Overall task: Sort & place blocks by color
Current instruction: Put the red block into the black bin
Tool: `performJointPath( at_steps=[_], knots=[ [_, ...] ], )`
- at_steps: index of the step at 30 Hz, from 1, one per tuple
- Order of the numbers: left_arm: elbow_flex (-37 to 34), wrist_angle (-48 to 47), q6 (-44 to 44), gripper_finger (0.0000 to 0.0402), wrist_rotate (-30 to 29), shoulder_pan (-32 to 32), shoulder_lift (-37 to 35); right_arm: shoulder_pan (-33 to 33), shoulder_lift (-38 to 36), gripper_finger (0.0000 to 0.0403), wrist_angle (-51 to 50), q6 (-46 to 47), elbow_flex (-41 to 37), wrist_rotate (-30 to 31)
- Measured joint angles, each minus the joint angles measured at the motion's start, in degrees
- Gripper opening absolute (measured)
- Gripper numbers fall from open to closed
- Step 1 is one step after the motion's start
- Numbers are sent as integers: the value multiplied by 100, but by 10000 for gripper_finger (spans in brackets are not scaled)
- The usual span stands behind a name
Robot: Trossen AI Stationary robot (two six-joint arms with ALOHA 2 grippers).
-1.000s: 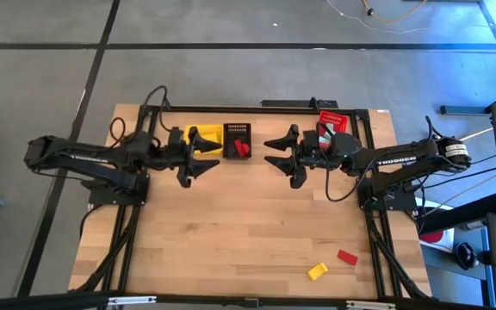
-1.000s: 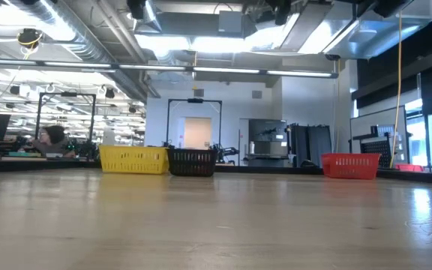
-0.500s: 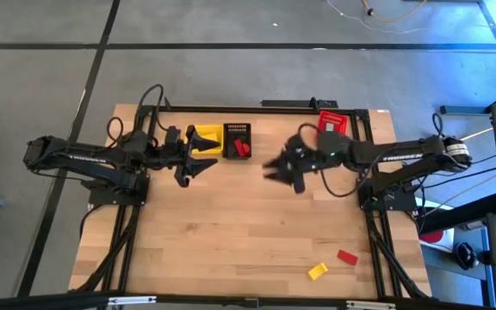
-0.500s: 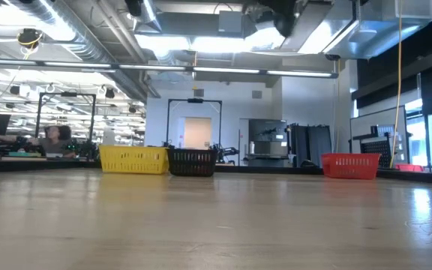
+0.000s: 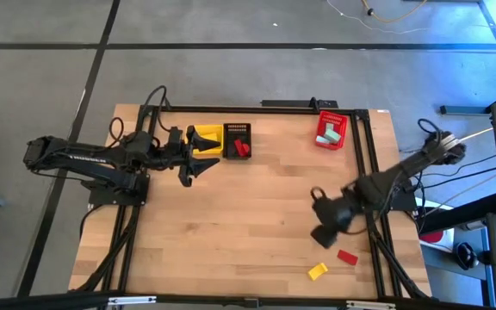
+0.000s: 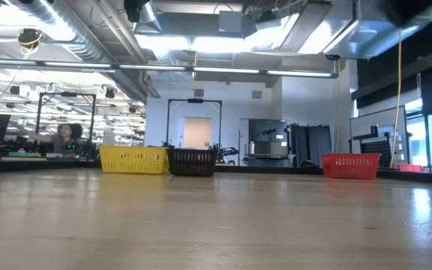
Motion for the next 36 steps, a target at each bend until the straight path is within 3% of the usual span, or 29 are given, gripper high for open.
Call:
performJointPath(
  at_steps=[6,11,18,36],
  knots=[
    [0,2,0,267,0,-2,0,1057,2,236,54,1922,-843,-398],
    [0,-5,-2,267,0,-2,0,1492,2,236,355,2682,-1448,-760],
    [0,-94,-35,267,0,-2,0,1598,201,236,1494,2702,-1979,-767],
    [0,-98,-35,267,-20,-2,0,1660,1318,236,1822,1605,-1998,-765]
  ],
)
